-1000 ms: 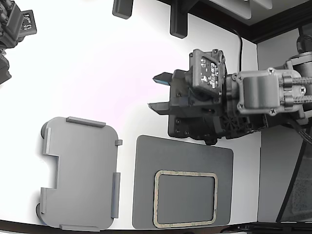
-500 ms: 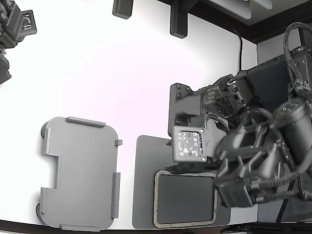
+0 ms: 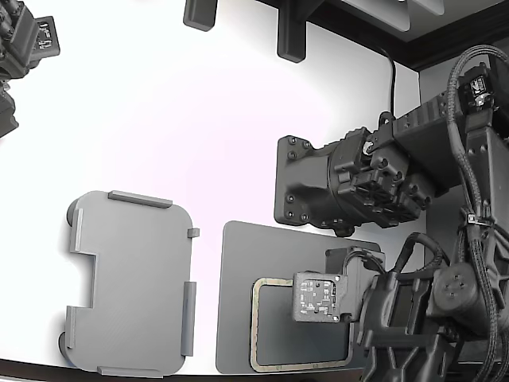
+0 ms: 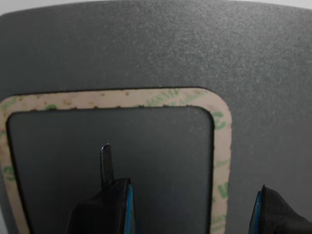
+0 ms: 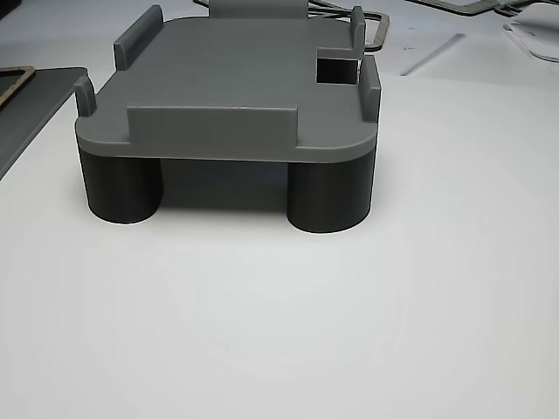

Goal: Move top rectangular frame to the holder.

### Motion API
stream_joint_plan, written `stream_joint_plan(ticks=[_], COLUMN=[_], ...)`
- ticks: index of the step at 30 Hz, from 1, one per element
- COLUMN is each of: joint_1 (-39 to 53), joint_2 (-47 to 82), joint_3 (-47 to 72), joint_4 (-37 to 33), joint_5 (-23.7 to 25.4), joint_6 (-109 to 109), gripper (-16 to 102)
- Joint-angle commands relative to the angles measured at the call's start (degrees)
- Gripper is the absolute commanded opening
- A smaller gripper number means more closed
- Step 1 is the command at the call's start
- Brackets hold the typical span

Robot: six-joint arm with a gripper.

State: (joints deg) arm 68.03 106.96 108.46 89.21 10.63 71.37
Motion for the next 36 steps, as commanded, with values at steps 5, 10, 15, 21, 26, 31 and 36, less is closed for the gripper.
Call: stream_joint_plan(ticks=[5,10,15,21,26,31,36], joint_1=[3.0,2.9,2.6,0.9,-1.3,-2.1,-2.3], joint_2=[0.8,1.9,4.1,7.2,6.9,5.7,5.3], joint_3=[3.9,8.2,11.1,14.2,15.6,16.3,17.6], joint_4=[-5.5,-8.9,-9.1,-10.3,-12.3,-13.8,-14.0], joint_5=[1.4,1.0,-0.4,-1.8,-3.7,-4.7,-5.4], joint_6=[3.7,4.1,3.8,1.8,0.0,-0.6,-1.0], gripper=[100,100,100,98,100,98,94])
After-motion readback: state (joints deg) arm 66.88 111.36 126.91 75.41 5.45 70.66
